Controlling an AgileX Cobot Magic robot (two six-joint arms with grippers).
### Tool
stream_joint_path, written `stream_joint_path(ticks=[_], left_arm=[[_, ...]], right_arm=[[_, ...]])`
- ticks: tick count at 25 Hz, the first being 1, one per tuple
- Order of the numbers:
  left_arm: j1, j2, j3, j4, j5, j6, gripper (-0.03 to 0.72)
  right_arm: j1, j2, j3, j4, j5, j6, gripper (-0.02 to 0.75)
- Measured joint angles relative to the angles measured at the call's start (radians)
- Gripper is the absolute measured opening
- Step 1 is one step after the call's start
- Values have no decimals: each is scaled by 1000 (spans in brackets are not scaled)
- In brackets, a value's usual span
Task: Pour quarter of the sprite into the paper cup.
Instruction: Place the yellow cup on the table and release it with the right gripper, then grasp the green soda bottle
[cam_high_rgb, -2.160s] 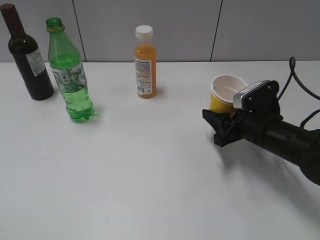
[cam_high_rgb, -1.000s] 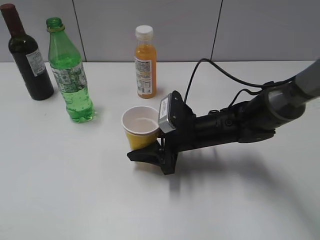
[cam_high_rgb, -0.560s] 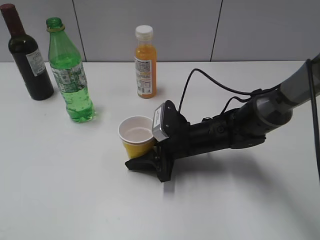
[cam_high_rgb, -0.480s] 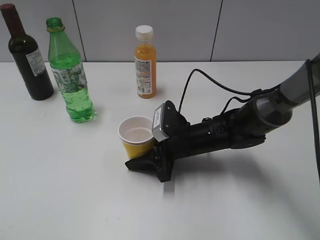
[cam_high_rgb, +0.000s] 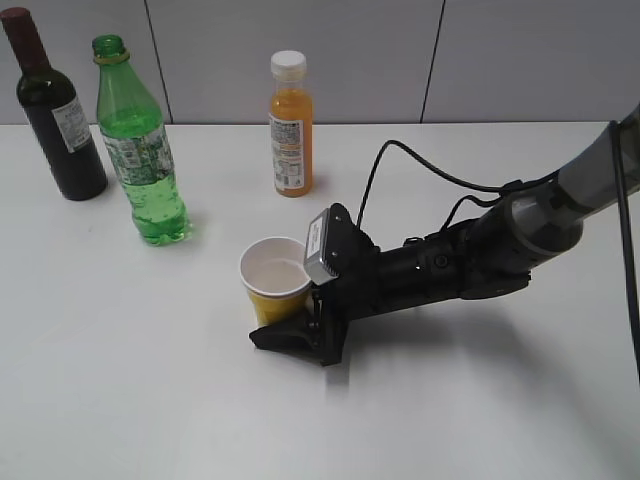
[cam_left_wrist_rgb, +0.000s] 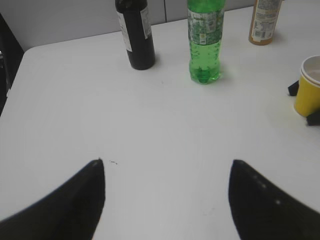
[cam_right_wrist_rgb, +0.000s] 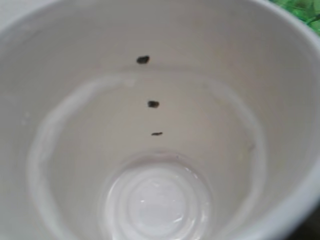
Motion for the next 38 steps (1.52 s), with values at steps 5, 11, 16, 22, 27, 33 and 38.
stream_joint_path(ticks=[5,11,16,22,27,33,38], left_arm=[[0,0,0,0,0,0,584],[0,0,0,0,0,0,584],[0,0,0,0,0,0,584],[0,0,0,0,0,0,584],[0,0,0,0,0,0,584],[0,0,0,0,0,0,584],[0,0,0,0,0,0,584]], right_arm=[[-26,0,0,0,-2,0,624],[-93,-19,74,9,-45,-23,623],[-129,-57,187,17,-68,-113,615],[-220,-123,292,142,-51,-179,613],[-268,-235,344,253,31,-201,603],[-283,-363,375,524,196,-224,594],[-284,-451,376,785,401,-261,594]])
